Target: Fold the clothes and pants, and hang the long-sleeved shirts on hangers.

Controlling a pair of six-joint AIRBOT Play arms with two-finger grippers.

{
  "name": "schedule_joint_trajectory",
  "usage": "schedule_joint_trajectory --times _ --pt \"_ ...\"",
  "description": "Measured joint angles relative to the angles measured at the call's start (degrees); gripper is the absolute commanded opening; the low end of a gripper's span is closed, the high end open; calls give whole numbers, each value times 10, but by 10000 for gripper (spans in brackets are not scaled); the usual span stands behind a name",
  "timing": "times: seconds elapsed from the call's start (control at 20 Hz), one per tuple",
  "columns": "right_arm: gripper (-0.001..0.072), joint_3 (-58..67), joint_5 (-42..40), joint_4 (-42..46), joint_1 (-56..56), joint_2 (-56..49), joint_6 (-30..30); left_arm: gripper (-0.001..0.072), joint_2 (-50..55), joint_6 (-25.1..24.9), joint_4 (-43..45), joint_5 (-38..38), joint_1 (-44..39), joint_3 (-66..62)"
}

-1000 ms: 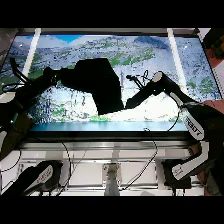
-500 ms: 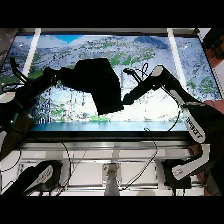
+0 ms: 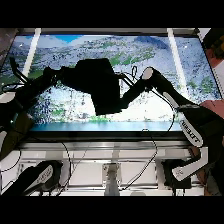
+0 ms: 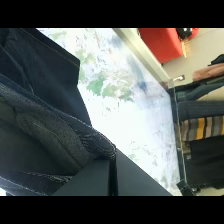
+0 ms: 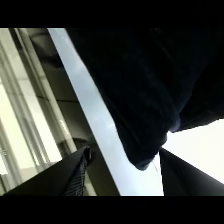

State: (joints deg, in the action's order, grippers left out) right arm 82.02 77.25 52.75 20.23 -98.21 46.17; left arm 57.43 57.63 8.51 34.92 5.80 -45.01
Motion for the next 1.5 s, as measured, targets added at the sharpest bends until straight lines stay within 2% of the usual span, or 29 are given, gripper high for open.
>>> schedule_joint_trajectory --times 0.25,0.4,0.45,0.5,0.75,1.05,1.3,1.5 --pt "493 -9 -3 17 4 -2 17 13 0 0 0 0 0 -1" --pt "287 -16 -4 18 5 -5 21 13 0 0 0 0 0 -1" --pt "186 -17 -4 16 6 -8 21 13 0 0 0 0 0 -1" --pt "20 -18 -7 14 6 -9 22 13 0 0 0 0 0 -1" --pt "21 -16 -49 -5 2 -13 28 12 0 -8 0 0 0 -1" --pt "19 16 -70 22 -71 34 141 11 0 -23 48 7 -8 -5" --pt "19 130 -64 37 -96 72 207 11 5 -21 61 6 -54 -68" --pt "20 261 -21 101 -93 79 234 11 39 -6 61 -4 -87 -169"
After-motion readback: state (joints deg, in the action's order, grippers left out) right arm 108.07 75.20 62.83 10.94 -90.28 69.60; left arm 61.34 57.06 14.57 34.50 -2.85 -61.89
